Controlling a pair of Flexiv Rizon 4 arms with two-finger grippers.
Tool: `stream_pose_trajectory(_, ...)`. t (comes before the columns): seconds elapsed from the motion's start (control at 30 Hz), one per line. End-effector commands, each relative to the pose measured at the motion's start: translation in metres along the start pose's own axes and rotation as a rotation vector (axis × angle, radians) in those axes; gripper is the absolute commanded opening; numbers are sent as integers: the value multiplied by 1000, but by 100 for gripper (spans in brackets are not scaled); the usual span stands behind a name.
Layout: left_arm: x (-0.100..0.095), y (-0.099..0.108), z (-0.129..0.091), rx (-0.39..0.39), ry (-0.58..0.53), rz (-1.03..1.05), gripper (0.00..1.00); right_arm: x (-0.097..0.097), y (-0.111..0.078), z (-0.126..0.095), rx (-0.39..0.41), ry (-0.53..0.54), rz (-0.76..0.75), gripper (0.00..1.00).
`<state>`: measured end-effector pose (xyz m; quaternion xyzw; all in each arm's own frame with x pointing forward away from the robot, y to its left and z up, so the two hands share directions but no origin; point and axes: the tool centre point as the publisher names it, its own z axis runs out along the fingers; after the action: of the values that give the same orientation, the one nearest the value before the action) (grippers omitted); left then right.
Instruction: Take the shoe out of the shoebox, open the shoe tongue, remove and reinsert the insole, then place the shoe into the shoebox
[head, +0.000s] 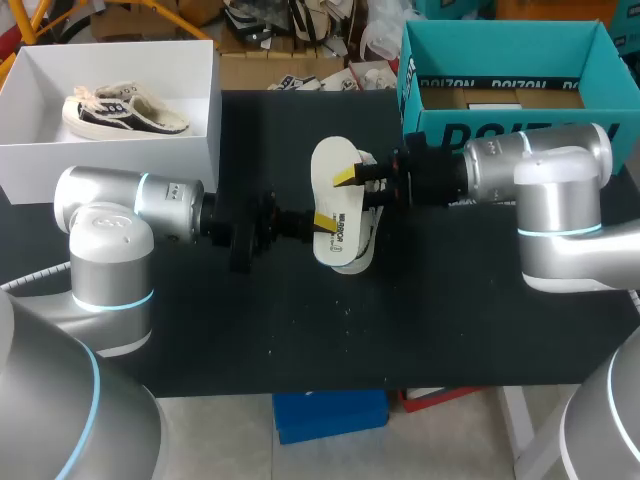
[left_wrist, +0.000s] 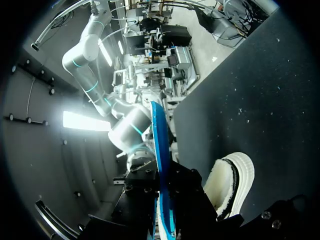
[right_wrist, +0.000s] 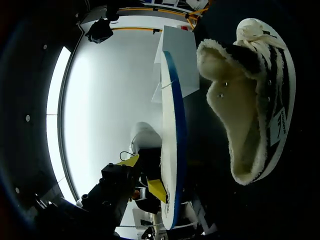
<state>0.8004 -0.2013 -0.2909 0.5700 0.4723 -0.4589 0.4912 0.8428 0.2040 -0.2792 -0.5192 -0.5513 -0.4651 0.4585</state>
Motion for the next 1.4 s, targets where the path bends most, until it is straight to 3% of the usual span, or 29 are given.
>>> stream_pose_trajectory(0.03,0,-1,1,-5,2,3,0,-2,3,3,-9,-37,20,0)
stream_pose_trajectory(0.57,0,-1,1,-5,2,3,0,-2,3,3,-9,-37,20,0)
stream_pose_trajectory(0.6,1,-1,1,-11,44,-12,0,-2,3,3,-9,-37,20,0)
stream_pose_trajectory(0.63,1,-1,1,-13,63,-18,23,-2,3,3,-9,-37,20,0)
stream_pose_trajectory(0.67,1,-1,1,-14,70,-24,100,-2,3,3,-9,-37,20,0)
stream_pose_trajectory(0.9,-7,-7,-16,35,285,-128,100,-2,3,3,-9,-37,20,0)
stream_pose_trajectory(1.03,-13,-13,-26,47,477,-158,100,-2,3,3,-9,-37,20,0)
stream_pose_trajectory(1.27,-26,-16,-44,-40,696,-211,100,-2,3,3,-9,-37,20,0)
stream_pose_trajectory(1.4,-26,-16,-44,-40,696,-211,100,-2,3,3,-9,-37,20,0)
